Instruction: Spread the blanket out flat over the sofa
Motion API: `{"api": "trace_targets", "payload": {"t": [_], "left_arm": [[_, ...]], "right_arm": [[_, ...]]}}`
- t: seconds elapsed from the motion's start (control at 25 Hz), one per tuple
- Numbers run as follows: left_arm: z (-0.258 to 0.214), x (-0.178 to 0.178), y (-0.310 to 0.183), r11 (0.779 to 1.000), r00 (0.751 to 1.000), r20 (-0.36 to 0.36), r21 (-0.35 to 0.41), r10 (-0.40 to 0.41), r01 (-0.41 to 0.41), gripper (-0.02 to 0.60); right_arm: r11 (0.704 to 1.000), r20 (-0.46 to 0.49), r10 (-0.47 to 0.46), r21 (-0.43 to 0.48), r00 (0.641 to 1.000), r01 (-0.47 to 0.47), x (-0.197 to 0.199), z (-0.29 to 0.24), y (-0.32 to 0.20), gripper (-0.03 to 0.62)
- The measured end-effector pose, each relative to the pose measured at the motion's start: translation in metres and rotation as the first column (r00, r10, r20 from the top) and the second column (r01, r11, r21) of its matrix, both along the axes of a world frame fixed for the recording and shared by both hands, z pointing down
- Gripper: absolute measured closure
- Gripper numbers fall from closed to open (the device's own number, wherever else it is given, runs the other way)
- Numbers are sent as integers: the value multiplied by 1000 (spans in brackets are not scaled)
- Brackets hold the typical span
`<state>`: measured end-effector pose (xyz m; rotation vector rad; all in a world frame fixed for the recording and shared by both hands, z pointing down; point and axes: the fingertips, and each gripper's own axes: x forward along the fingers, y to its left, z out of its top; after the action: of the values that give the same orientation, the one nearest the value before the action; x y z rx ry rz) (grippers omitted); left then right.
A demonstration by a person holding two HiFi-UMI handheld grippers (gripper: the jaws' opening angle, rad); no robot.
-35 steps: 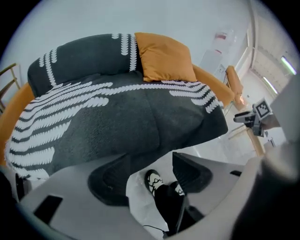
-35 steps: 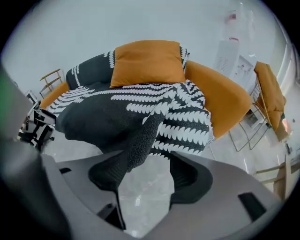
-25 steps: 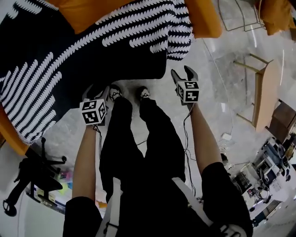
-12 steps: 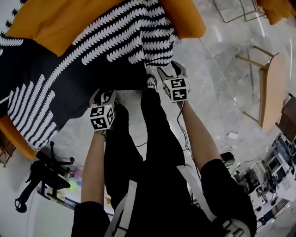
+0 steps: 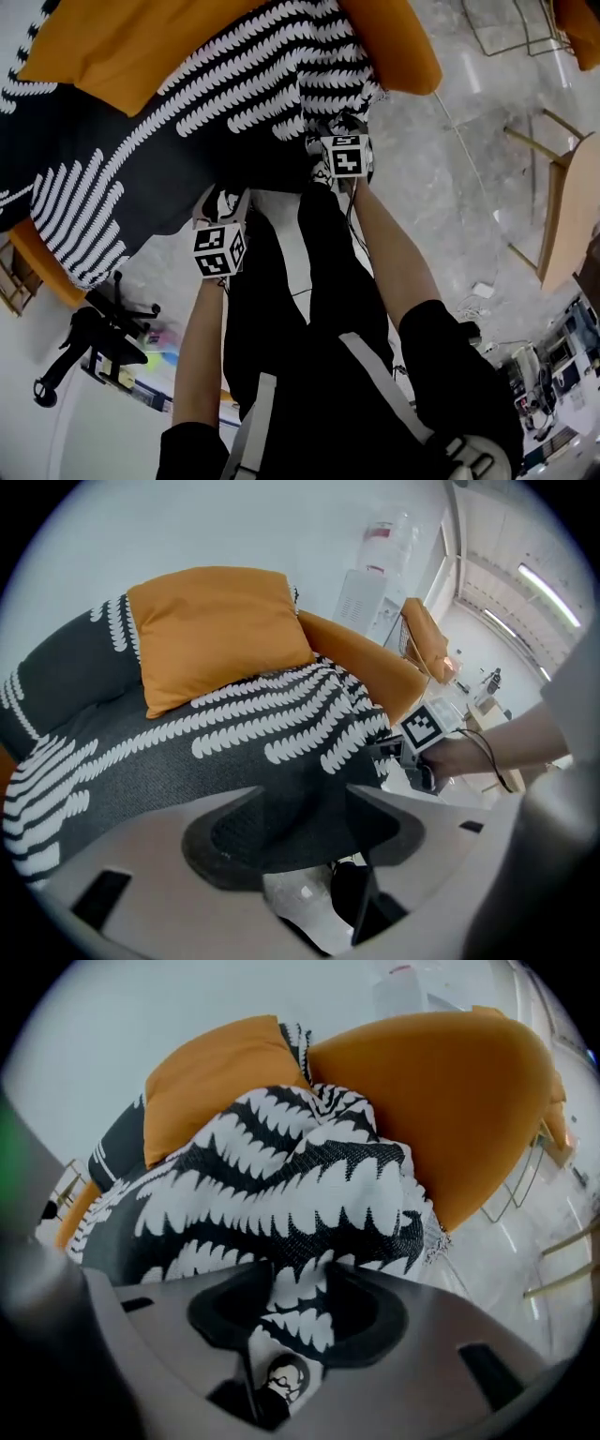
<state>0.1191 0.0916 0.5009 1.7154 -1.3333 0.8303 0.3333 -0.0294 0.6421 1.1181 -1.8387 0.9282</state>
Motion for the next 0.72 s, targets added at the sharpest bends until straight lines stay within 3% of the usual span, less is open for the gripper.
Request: {"api": "trace_targets", "payload": {"t": [0.04, 0.12, 0.36, 0.44, 0.52, 0.6, 0.72], "left_arm": [[-1, 0, -2, 1000, 1000, 6, 4, 0, 0, 314], [-1, 1, -4, 1000, 1000, 16, 5, 6, -6, 314], [-7, 12, -15, 1000, 1000, 6, -22, -4, 4, 314], [-7, 17, -19, 1000, 1000, 8, -17, -6, 6, 313], [2, 21, -17, 1000, 1000, 5, -28, 7, -7, 314], [8, 25, -18, 999, 1000, -3, -36, 29, -29, 314], [12, 29, -31, 998, 998, 0, -28, 58, -58, 314]], "right_arm": [[1000, -22, -25, -8, 999, 25, 3, 4, -2, 461], [997, -39, -83, 1, 996, 83, 6, 3, -7, 556], [972, -75, -224, 58, 972, 228, 25, -34, -15, 565], [976, -140, -189, 82, 972, 202, 60, -39, -15, 565], [989, -204, -94, 95, 975, 115, 116, -31, -9, 566], [994, -191, -44, 86, 981, 61, 163, -24, -10, 566], [979, -211, -174, 66, 962, 191, 170, -20, -31, 566]]}}
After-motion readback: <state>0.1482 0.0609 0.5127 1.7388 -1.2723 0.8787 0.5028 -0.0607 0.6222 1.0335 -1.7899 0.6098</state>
